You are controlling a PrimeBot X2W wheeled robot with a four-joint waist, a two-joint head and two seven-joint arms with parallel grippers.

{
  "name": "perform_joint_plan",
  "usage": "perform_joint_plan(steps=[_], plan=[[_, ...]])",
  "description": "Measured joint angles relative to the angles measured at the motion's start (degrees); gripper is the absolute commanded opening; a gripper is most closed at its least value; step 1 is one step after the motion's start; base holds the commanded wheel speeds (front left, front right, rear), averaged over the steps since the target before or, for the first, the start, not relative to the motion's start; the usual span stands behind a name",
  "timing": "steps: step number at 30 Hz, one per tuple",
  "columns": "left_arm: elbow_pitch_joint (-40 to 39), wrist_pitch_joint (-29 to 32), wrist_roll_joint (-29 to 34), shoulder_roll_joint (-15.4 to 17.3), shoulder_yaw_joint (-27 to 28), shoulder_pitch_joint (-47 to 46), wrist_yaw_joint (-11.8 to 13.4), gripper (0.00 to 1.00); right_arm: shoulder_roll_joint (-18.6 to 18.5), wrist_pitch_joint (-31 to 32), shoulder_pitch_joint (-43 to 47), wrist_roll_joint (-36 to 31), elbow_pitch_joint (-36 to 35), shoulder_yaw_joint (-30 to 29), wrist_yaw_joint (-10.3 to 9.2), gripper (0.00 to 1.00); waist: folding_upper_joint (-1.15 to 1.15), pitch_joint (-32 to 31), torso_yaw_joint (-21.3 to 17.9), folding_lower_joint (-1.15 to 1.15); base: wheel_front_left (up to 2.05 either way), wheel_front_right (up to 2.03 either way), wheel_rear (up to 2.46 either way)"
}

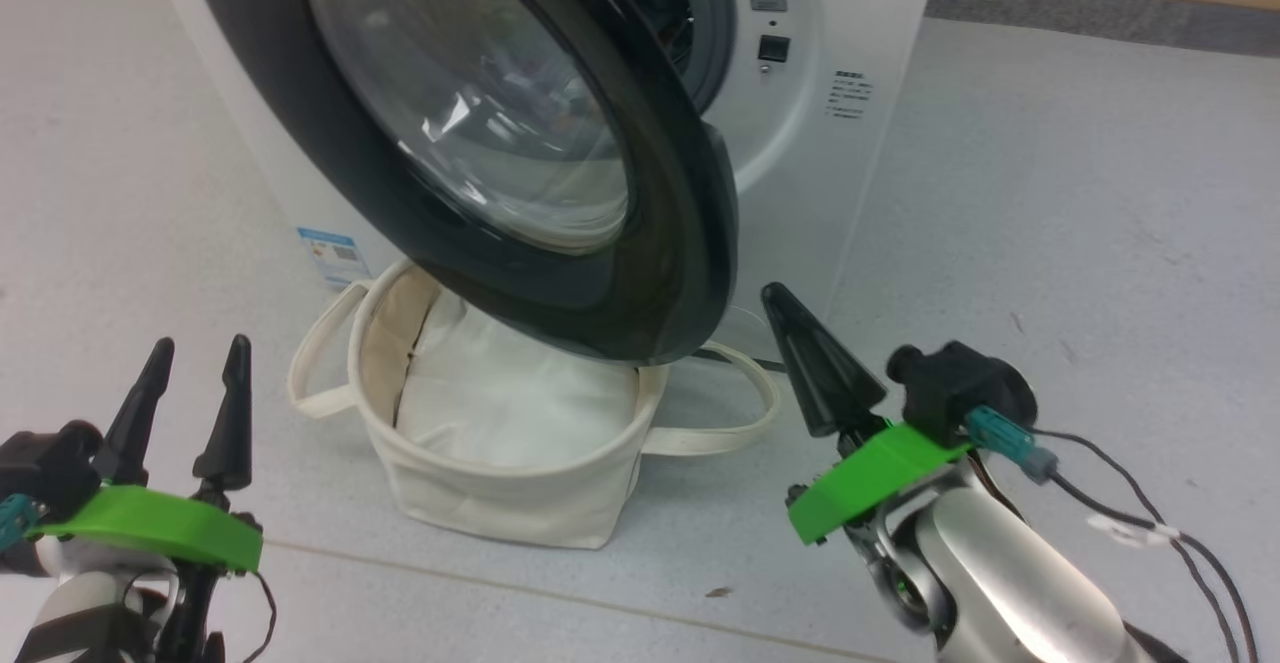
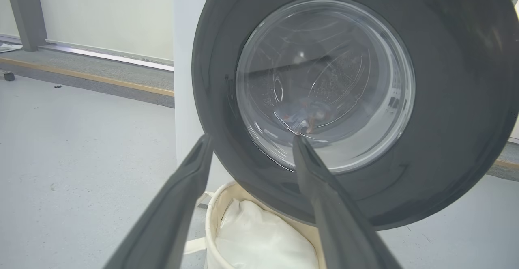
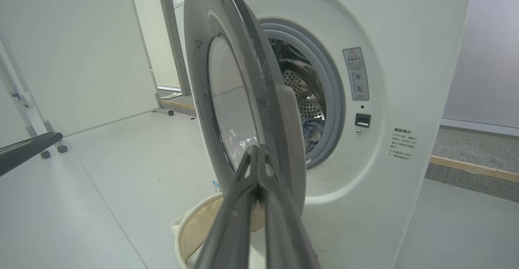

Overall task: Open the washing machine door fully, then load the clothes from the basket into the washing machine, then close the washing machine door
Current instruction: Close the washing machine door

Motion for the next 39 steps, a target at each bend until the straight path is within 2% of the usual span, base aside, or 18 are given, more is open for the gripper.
perform_joint_plan(steps=[3,12,14,17,25,32,39], plan=[[0.0,0.0,0.0,0.0,-0.3,-0.4,0.0,1.0,0.2,0.0,-2.9,0.9,2.7,2.4,0.0,0.0,0.0,0.5,1.2,0.0,0.0,0.0,0.0],[-0.8,0.0,-1.7,-0.5,-2.7,-3.3,0.0,1.0,2.2,0.0,-11.9,2.1,14.3,3.9,0.0,0.0,0.0,3.8,4.8,0.0,0.0,0.0,0.0],[-0.8,0.0,-2.4,-0.9,-3.8,-4.6,0.0,1.0,2.2,0.0,-15.0,2.2,18.1,2.6,0.01,0.0,0.0,5.7,6.7,0.0,0.0,0.0,0.0],[-0.8,0.0,-2.6,-1.0,-4.2,-4.8,0.0,1.0,2.2,0.0,-16.5,2.2,19.8,1.0,0.02,0.0,0.0,7.1,8.0,0.01,0.0,0.0,0.0],[-2.0,0.0,-3.5,-1.0,-4.7,-6.4,0.0,1.0,1.4,0.0,-19.6,0.9,21.2,-5.4,0.09,0.0,0.0,10.4,9.9,0.01,0.0,0.0,0.0],[-3.1,0.0,-4.1,-1.0,-4.6,-7.2,0.0,1.0,-1.0,0.0,-24.7,-1.2,21.5,-12.3,0.32,0.0,0.0,15.0,10.9,0.01,0.0,0.0,0.0],[-3.9,0.0,-4.1,-1.1,-4.5,-8.7,0.0,1.0,-1.8,-0.4,-27.4,-3.1,23.2,-16.2,0.32,0.0,0.0,17.8,11.9,0.01,0.0,0.0,0.0]])
